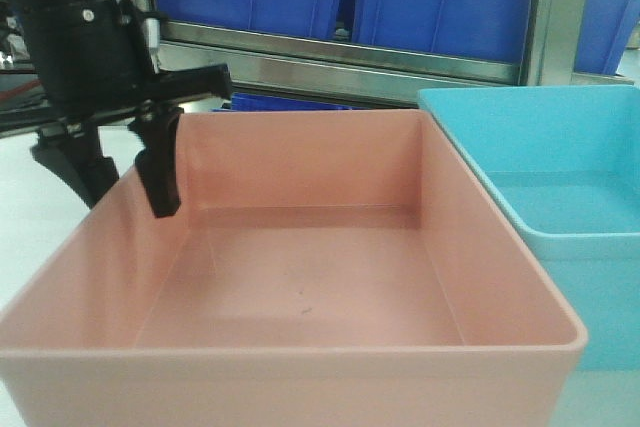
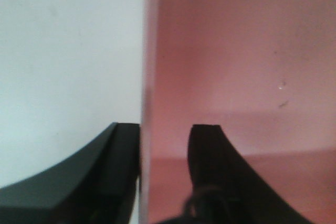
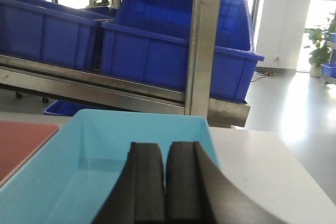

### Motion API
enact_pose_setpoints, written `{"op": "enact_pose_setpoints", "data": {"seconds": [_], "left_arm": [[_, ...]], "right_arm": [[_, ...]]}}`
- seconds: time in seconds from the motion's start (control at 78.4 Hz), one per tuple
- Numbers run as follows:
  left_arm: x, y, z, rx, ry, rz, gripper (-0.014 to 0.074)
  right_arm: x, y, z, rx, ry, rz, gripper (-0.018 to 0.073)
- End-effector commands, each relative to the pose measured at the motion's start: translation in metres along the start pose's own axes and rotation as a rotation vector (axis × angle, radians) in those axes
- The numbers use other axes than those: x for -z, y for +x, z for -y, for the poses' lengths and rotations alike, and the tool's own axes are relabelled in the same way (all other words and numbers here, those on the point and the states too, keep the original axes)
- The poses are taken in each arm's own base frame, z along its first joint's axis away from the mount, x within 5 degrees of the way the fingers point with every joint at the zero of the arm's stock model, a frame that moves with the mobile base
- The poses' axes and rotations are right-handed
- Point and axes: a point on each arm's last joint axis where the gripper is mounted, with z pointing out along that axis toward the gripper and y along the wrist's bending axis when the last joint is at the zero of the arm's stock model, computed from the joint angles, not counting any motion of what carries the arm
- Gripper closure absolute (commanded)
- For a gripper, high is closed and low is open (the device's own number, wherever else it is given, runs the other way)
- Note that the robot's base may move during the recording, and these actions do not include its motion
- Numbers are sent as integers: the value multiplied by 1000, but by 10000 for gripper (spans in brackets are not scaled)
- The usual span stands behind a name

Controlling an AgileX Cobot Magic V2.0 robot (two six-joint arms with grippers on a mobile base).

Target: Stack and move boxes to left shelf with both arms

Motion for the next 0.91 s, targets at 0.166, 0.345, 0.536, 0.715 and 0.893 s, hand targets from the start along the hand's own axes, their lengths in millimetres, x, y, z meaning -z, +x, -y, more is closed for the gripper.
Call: {"op": "enact_pose_setpoints", "data": {"seconds": [0.166, 0.345, 0.536, 0.715, 0.893], "left_arm": [[65, 13, 13, -99, 100, 189, 188], [96, 23, 15, -274, 165, 419, 192], [115, 46, 4, -365, 192, 671, 192], [125, 72, -13, -408, 187, 893, 192], [137, 105, -36, -472, 142, 1141, 192]], "right_arm": [[2, -18, 0, 6, 3, 125, 503], [2, -18, 0, 6, 3, 125, 503], [2, -18, 0, 6, 3, 125, 503], [2, -18, 0, 6, 3, 125, 503], [2, -18, 0, 6, 3, 125, 503]]}}
